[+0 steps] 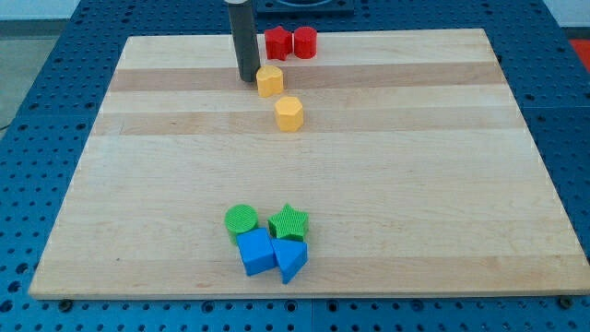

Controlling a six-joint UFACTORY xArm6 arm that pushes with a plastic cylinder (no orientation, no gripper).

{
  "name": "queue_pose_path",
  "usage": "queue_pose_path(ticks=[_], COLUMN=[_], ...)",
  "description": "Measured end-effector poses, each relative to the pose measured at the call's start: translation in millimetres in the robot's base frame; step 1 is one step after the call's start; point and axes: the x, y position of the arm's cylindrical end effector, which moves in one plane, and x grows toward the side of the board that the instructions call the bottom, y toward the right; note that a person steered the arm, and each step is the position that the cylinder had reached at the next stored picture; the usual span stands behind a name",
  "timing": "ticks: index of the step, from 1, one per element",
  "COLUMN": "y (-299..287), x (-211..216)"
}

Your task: Push the yellow heart close to the red star

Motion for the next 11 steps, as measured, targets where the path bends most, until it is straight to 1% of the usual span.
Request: queue_pose_path(ticks=[1, 2, 3, 4, 5, 7, 8, 11], y=[-12.1, -10.5, 1.9, 25.7, 32.2, 32.3, 29.2, 29.2], x=[26.7, 50.7, 60.6, 46.7, 15.7, 33.0, 16.4, 4.4])
